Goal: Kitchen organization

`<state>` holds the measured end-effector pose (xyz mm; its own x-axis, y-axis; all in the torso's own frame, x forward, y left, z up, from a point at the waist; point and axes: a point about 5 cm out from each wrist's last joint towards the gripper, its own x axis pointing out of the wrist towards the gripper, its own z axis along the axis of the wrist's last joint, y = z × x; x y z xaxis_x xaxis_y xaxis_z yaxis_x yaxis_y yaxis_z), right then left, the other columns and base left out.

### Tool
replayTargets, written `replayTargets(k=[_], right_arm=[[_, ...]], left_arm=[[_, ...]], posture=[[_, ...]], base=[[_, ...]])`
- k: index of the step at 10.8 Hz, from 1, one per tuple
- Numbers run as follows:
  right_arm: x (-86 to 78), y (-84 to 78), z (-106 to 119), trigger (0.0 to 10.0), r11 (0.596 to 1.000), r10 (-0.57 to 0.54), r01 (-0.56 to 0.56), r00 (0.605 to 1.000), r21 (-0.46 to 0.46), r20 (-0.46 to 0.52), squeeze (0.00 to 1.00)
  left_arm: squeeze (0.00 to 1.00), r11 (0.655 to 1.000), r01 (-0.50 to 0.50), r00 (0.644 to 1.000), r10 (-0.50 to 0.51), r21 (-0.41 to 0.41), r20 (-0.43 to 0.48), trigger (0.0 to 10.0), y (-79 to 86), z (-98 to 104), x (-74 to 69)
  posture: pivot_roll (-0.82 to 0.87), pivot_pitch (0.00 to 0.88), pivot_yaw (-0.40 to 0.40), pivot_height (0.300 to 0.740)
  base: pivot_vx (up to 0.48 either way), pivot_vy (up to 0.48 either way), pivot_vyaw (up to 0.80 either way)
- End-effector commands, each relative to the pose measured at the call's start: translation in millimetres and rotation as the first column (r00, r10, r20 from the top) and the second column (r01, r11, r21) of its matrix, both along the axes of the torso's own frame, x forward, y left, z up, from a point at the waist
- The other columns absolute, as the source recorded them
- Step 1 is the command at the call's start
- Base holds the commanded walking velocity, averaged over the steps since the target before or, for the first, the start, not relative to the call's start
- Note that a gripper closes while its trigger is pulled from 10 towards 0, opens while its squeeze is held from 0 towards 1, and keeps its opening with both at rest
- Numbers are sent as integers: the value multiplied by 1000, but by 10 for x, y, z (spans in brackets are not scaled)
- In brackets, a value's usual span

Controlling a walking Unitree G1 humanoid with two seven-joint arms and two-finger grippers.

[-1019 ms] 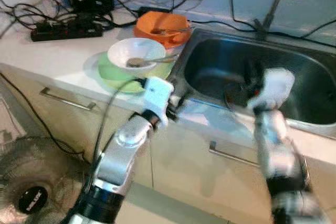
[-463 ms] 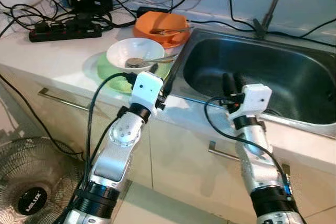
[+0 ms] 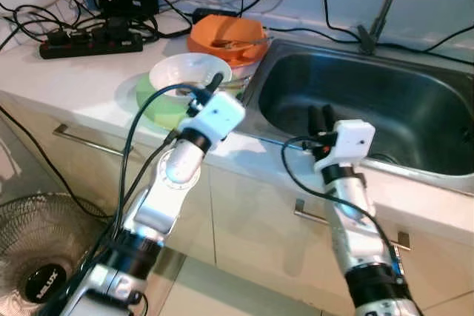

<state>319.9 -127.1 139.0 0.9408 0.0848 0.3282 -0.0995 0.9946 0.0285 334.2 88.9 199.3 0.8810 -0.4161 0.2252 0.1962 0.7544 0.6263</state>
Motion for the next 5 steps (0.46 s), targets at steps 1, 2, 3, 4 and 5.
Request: replayTargets(k=[1, 2, 3, 4, 5], right_arm=[[-8, -1, -17, 10000, 1000, -5, 5, 1000, -4, -11, 0], [-11, -3, -20, 10000, 1000, -9, 9, 1000, -2, -13, 0], [-11, -3, -21, 10000, 1000, -11, 11, 1000, -2, -14, 0], [-10, 0, -21, 10000, 1000, -14, 14, 1000, 1, -15, 0], [-13, 2, -23, 10000, 1000, -14, 14, 1000, 3, -15, 0]], left_arm=[[0, 999, 13, 1000, -14, 35, 26, 10000, -51, 43, 20], [0, 997, 32, 999, -34, 63, 16, 10000, -89, 38, 26], [0, 995, 50, 999, -50, 86, 9, 10000, -119, 16, 20], [0, 992, 60, 998, -61, 110, 9, 10000, -139, -1, 27], [0, 991, 56, 998, -58, 125, 12, 10000, -149, 4, 46]], posture=[[202, 55, -3, 740], [200, 55, -1, 740], [200, 56, 0, 740], [201, 56, 1, 740], [200, 55, 2, 740]], base=[[0, 0, 0], [0, 0, 0], [0, 0, 0], [0, 0, 0], [0, 0, 0]])
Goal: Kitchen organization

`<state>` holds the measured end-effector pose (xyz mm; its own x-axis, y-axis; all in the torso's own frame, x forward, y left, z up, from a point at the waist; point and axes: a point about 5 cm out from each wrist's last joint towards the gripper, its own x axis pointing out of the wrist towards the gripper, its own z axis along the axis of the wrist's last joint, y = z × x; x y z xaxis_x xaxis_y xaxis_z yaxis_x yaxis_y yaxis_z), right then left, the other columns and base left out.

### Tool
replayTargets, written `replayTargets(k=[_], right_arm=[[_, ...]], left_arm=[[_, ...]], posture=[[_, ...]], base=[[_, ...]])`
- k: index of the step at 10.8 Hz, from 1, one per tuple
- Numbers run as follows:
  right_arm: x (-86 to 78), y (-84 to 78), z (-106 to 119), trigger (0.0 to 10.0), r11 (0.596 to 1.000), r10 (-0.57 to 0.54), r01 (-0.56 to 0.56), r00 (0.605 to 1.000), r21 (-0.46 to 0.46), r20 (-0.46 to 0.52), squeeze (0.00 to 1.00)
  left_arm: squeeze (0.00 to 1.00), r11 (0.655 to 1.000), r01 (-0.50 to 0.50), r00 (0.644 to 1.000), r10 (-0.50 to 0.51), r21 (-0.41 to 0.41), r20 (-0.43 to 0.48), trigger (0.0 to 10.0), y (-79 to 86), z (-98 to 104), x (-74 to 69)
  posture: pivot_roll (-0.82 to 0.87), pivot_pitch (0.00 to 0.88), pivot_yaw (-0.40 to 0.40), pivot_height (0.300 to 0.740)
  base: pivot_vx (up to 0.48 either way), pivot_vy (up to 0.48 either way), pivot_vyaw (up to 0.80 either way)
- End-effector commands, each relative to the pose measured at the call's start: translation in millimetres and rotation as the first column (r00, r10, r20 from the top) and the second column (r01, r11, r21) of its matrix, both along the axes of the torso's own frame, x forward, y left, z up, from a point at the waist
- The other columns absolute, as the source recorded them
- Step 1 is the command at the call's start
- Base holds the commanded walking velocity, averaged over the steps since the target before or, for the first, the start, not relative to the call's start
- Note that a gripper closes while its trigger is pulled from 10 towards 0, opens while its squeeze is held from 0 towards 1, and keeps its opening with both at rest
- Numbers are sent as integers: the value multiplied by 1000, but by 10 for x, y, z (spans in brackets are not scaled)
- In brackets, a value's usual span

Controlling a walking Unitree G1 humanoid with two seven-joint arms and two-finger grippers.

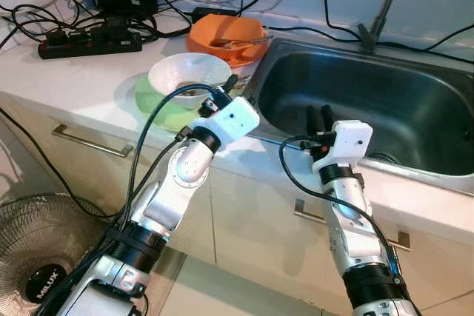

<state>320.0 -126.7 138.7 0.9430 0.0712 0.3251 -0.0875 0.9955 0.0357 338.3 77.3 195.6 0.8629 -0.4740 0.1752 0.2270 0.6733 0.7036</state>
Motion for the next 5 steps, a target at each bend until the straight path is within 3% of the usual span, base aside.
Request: replayTargets(k=[1, 2, 3, 4, 5], right_arm=[[-14, -2, -20, 10000, 1000, -2, 2, 1000, -4, -12, 0], [-14, -5, -20, 10000, 1000, -4, 4, 1000, -3, -12, 0], [-13, -9, -20, 10000, 1000, -6, 6, 1000, -2, -13, 0], [-11, -8, -22, 10000, 1000, -5, 5, 1000, -3, -15, 0], [-8, -7, -23, 10000, 1000, -5, 5, 1000, -3, -17, 0]], left_arm=[[0, 1000, 13, 1000, -13, 26, 18, 10000, -36, 44, 17], [0, 999, 4, 1000, -4, 38, 20, 7961, -34, 42, 32], [0, 999, -10, 1000, 9, 48, 26, 3255, -34, 42, 48], [0, 999, -18, 999, 16, 46, 32, 2824, -36, 49, 61], [0, 999, -21, 999, 19, 46, 34, 0, -37, 51, 63]], posture=[[200, 54, 1, 740], [199, 55, 2, 740], [199, 55, 0, 740], [199, 55, 0, 740], [200, 55, -1, 740]], base=[[0, 0, 0], [0, 0, 0], [0, 0, 0], [0, 0, 0], [0, 0, 0]])
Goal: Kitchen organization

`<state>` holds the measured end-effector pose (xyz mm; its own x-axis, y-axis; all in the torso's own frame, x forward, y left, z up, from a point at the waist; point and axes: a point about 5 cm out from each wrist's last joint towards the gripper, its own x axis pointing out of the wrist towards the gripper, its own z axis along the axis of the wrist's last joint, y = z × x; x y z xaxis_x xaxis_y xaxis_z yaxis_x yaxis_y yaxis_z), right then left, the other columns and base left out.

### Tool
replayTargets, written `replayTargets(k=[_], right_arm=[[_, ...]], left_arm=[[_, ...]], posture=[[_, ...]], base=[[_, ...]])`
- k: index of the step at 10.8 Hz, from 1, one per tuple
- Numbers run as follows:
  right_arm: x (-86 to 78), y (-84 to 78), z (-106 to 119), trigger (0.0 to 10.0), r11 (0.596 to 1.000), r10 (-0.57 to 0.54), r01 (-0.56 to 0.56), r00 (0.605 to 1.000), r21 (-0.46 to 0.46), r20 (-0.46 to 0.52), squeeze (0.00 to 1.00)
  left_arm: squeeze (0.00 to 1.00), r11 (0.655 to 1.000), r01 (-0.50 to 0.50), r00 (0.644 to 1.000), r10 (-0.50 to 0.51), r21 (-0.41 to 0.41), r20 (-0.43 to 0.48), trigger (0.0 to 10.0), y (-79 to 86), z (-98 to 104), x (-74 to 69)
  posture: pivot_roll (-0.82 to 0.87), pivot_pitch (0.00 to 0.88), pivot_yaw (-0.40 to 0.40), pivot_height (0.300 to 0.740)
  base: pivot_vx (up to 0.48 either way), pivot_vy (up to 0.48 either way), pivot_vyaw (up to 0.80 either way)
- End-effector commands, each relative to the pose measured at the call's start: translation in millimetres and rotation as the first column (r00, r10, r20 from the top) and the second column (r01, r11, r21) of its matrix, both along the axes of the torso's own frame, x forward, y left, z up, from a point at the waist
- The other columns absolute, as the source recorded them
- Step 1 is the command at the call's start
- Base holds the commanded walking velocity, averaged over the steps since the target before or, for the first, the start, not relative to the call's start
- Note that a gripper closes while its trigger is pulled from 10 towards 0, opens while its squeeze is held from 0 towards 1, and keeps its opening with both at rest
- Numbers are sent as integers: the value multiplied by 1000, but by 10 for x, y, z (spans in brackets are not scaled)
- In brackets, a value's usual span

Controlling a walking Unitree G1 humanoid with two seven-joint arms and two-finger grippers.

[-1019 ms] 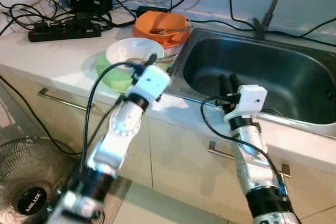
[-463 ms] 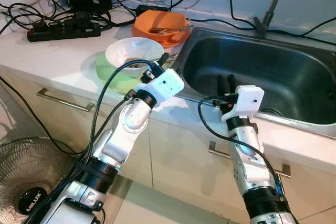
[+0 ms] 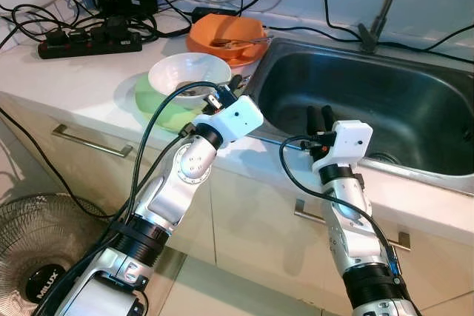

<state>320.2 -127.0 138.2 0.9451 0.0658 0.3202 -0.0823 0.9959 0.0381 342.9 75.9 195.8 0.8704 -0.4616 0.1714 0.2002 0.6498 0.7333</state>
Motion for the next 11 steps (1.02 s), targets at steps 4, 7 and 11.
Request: replayTargets(k=[4, 7, 11], right_arm=[[-7, -7, -25, 10000, 1000, -5, 5, 1000, 2, -19, 0], [-9, -16, -37, 10000, 1000, -9, 9, 1000, 5, -25, 0], [3, -22, -41, 10000, 1000, -9, 9, 1000, 5, -29, 0]], left_arm=[[0, 1000, -12, 1000, 12, 17, 10, 0, -12, 44, 34], [0, 999, -27, 1000, 27, 33, 9, 0, 7, 36, 55], [0, 996, -79, 995, 75, 47, 70, 0, 62, 139, 70]], posture=[[200, 54, -2, 740], [200, 53, -2, 740], [205, 52, -7, 740]], base=[[0, 0, 0], [0, 0, 0], [0, 0, 0]])
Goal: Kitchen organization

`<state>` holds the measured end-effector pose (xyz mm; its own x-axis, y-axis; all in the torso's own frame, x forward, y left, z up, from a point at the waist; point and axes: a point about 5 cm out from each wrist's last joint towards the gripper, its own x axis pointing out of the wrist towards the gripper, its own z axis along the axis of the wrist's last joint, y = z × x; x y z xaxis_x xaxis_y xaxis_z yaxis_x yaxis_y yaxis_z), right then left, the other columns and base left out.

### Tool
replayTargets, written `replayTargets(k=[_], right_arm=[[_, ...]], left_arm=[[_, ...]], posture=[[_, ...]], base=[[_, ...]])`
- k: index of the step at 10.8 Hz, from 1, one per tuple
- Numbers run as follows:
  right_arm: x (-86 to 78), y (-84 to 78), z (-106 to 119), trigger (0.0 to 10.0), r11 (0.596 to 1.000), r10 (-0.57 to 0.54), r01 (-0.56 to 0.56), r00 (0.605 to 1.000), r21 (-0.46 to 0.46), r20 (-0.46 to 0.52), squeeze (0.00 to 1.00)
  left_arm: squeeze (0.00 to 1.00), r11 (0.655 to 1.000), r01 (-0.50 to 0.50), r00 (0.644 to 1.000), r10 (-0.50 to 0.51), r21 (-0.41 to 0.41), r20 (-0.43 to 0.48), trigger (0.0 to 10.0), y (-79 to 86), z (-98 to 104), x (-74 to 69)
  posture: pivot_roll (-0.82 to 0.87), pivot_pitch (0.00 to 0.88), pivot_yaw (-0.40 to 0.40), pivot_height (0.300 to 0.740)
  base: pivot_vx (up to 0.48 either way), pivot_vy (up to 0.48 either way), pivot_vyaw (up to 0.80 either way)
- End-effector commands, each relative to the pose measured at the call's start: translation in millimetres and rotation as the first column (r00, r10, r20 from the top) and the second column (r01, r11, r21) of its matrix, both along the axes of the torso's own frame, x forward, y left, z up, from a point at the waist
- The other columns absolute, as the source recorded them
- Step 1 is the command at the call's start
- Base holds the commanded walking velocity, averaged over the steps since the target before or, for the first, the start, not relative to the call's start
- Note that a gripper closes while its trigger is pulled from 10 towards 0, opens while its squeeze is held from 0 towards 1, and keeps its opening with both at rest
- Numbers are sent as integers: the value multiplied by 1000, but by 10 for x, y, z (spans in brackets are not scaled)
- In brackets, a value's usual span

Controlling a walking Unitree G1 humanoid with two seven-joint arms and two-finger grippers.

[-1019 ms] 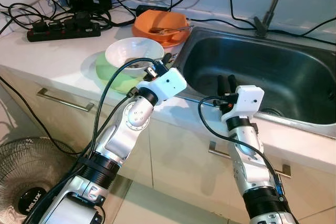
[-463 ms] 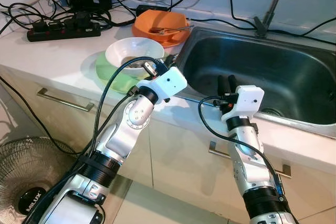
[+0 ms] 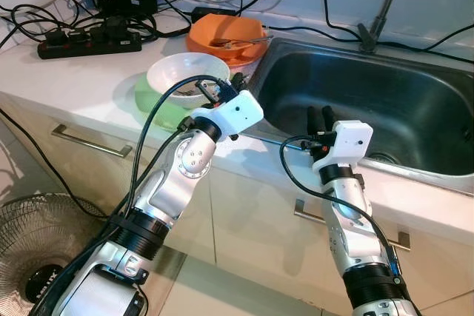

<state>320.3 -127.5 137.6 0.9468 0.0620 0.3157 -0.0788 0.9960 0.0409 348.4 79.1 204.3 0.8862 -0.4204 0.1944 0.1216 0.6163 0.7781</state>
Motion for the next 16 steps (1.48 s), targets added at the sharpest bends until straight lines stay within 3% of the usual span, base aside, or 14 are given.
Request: replayTargets(k=[1, 3, 4, 5, 6, 8, 9, 10, 11, 14, 15, 16], right_arm=[[4, -17, -33, 10000, 1000, -5, 5, 1000, 4, -24, 0], [8, -17, -32, 10000, 1000, -6, 6, 1000, 5, -24, 0], [8, -12, -32, 10000, 1000, -6, 6, 1000, 5, -24, 0], [8, -9, -32, 10000, 1000, -6, 6, 1000, 6, -24, 0], [7, -8, -35, 10000, 1000, -6, 6, 1000, 7, -25, 0], [8, -10, -41, 10000, 1000, -8, 8, 1000, 5, -28, 0], [19, -27, -43, 10000, 1000, -13, 13, 999, -2, -31, 1000], [29, -53, -17, 10000, 999, -19, 18, 1000, -30, -15, 1000], [47, -102, 22, 10000, 997, -44, 45, 999, -67, 7, 1000], [84, -164, 128, 10000, 985, -78, 86, 995, -148, 58, 1000], [105, -188, 196, 10000, 974, -95, 112, 991, -196, 94, 0], [129, -179, 267, 10000, 978, -64, 85, 991, -189, 115, 0]], left_arm=[[0, 1000, -26, 999, 25, 16, 38, 0, 28, 80, 8], [0, 997, -36, 995, 29, 72, 95, 0, 10, 162, -19], [0, 998, -27, 979, 14, 65, 204, 0, -29, 355, -68], [0, 998, -9, 965, -7, 61, 262, 3490, -66, 461, -108], [0, 998, 14, 942, -32, 56, 335, 10000, -119, 595, -169], [0, 994, 105, 903, -94, -3, 420, 10000, -218, 746, -290], [0, 959, 259, 893, -190, -119, 409, 10000, -323, 788, -399], [0, 889, 396, 867, -280, -229, 413, 10000, -427, 867, -535], [0, 830, 467, 855, -335, -305, 397, 10000, -493, 904, -600], [0, 716, 553, 832, -454, -425, 319, 10000, -566, 864, -635], [0, 670, 555, 829, -496, -492, 259, 10000, -569, 809, -619], [0, 615, 562, 809, -547, -553, 215, 10000, -591, 759, -609]], posture=[[205, 52, -7, 740], [206, 51, -7, 740], [207, 49, -7, 740], [207, 50, -6, 740], [208, 49, -7, 740], [209, 49, -7, 740], [208, 48, -8, 740], [206, 49, -7, 740], [205, 48, -7, 740], [204, 47, -3, 740], [203, 46, 0, 740], [201, 46, 1, 740]], base=[[0, 0, 0], [0, 0, 0], [0, 0, 0], [0, 0, 0], [0, 0, 0], [0, 0, 0], [0, 0, 0], [0, 0, 0], [0, 0, 0], [0, 0, 0], [0, 0, 0], [0, 0, 0]])
